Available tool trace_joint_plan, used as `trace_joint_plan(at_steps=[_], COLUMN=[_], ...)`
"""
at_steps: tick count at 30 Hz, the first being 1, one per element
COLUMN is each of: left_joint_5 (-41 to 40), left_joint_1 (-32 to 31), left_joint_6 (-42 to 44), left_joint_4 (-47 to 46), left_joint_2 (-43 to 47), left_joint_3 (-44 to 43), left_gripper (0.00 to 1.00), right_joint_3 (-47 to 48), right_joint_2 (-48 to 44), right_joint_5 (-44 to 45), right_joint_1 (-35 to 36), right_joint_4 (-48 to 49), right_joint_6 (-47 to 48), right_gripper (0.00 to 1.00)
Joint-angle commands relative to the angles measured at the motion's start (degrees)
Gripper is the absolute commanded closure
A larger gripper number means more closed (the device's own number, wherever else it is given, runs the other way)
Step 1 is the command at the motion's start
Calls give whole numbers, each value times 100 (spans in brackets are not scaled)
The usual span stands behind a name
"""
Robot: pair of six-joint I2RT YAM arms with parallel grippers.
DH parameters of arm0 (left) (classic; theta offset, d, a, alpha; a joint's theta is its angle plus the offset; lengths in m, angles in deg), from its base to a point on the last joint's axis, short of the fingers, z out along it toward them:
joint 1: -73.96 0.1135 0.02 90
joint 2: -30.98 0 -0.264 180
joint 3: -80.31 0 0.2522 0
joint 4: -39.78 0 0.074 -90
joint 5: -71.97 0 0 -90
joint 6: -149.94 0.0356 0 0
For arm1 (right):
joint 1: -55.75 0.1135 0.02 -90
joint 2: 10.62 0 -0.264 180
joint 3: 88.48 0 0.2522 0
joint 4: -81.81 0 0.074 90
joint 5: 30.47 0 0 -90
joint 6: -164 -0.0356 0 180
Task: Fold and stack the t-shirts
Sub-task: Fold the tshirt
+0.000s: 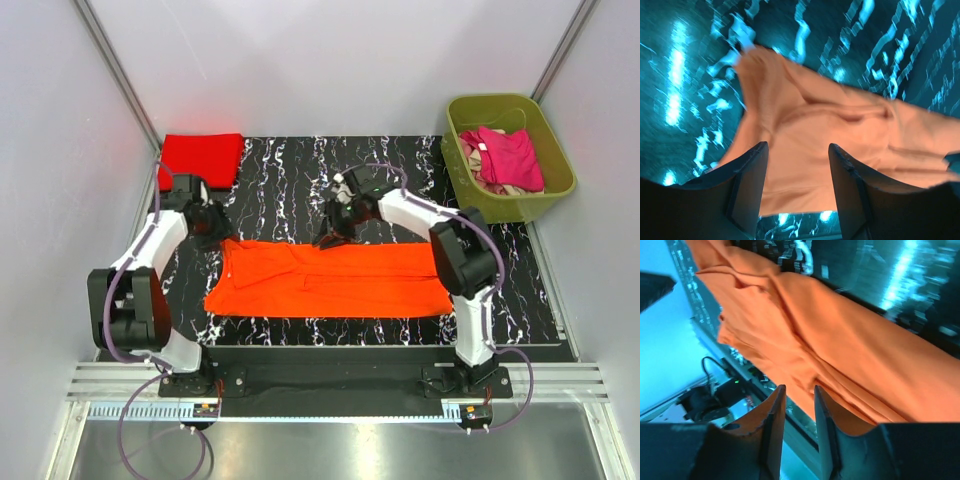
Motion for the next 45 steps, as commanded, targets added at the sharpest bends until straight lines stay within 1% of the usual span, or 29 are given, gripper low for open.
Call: trace_joint_plan(at_steps=[1, 5, 7, 13, 14, 16, 18, 19, 20, 21, 23, 24, 27, 32, 36, 40, 41, 42, 45], left_joint_5=[450, 564, 582, 644, 652, 635, 574, 565, 530, 503, 486, 477, 468, 336, 292, 284, 153, 117, -42], left_joint_1=[379, 476, 494, 520, 520, 537, 555, 572, 581, 590, 608, 608, 687, 889, 942, 951, 942, 942, 924], left_joint_6=[84, 85, 32, 32, 41, 58, 58, 76, 84, 102, 146, 155, 146, 23, 58, 190, 251, 304, 383], left_joint_4=[-310, -345, -380, -407, -407, -398, -407, -407, -424, -433, -468, -468, -652, -1065, -1066, -1048, -996, -970, -706], left_joint_2=[-459, -1004, -1259, -1742, -1786, -1875, -1892, -1892, -1884, -1866, -1875, -1892, -1787, -1401, -1470, -1444, -1340, -1278, -1075], left_joint_3=[-448, -730, -861, -1161, -1178, -1205, -1179, -1178, -1170, -1161, -1152, -1161, -978, -607, -581, -660, -695, -800, -1064], left_gripper=[43, 44, 49, 52, 56, 60, 68, 71, 74, 80, 87, 93, 100, 100, 99, 81, 75, 66, 54], right_joint_3=[542, 728, 754, 728, 711, 702, 702, 667, 640, 570, 517, 447, 263, 51, 173, 411, 464, 577, 841], right_joint_2=[260, 559, 726, 929, 964, 1069, 1148, 1157, 1175, 1192, 1193, 1184, 1096, 1008, 1122, 1123, 1053, 1017, 833], right_joint_5=[-484, -535, -606, -598, -589, -554, -440, -248, -150, -54, 184, 254, 544, 922, 792, 510, 501, 501, 483], right_joint_1=[15, 15, 15, 24, 24, 6, 6, -11, -37, -64, -151, -169, -310, -494, -512, -504, -504, -495, -495], right_joint_4=[259, 259, 268, 286, 286, 294, 294, 294, 303, 303, 294, 294, 277, 242, 224, 102, 31, -100, -417], right_joint_6=[-420, -649, -815, -904, -904, -931, -913, -922, -931, -948, -966, -983, -1071, -1185, -1133, -958, -896, -774, -510], right_gripper=[63, 63, 65, 74, 75, 76, 78, 81, 82, 83, 84, 84, 85, 86, 86, 85, 84, 84, 81])
